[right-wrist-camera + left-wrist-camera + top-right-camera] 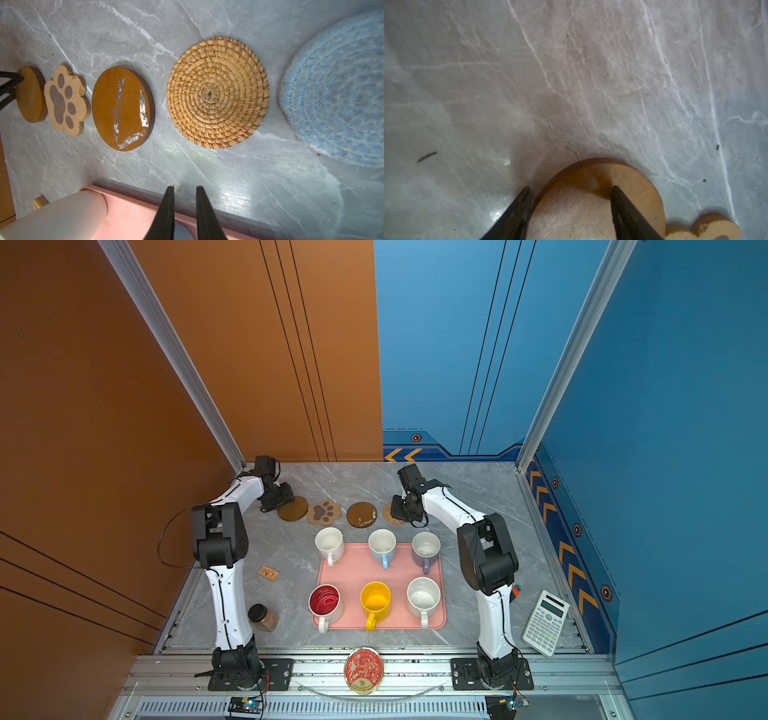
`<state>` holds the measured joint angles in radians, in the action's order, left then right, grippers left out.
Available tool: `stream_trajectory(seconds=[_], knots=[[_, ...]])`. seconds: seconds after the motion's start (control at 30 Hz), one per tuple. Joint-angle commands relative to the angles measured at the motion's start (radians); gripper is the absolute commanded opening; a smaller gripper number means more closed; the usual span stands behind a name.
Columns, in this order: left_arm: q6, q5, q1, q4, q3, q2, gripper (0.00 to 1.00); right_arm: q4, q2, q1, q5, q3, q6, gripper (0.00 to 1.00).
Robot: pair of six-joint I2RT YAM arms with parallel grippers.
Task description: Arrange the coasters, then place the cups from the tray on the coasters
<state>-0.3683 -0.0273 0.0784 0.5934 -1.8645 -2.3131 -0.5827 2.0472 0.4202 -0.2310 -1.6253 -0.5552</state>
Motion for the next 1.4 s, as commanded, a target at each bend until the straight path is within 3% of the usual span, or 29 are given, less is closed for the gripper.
stream_trajectory(seconds=[0.0, 0.6, 1.0, 1.17, 1.37], knots=[[0.029, 0.004, -0.017, 0.062, 0.040, 0.014, 0.61, 0.001, -0.044, 0.006, 0.014, 0.010, -0.005, 0.18], [0.031, 0.032, -0.030, 0.062, 0.085, 0.093, 0.62, 0.004, -0.077, -0.011, 0.020, 0.019, 0.011, 0.18], [0.025, 0.074, -0.063, 0.063, 0.093, 0.215, 0.64, -0.052, -0.215, -0.235, 0.040, 0.091, 0.090, 0.24], [0.022, 0.073, -0.106, 0.065, 0.115, 0.258, 0.64, -0.095, -0.168, -0.350, 0.031, 0.060, 0.132, 0.25], [0.040, 0.069, -0.179, 0.102, 0.107, 0.271, 0.63, -0.181, -0.036, -0.410, 0.042, -0.059, 0.185, 0.25]])
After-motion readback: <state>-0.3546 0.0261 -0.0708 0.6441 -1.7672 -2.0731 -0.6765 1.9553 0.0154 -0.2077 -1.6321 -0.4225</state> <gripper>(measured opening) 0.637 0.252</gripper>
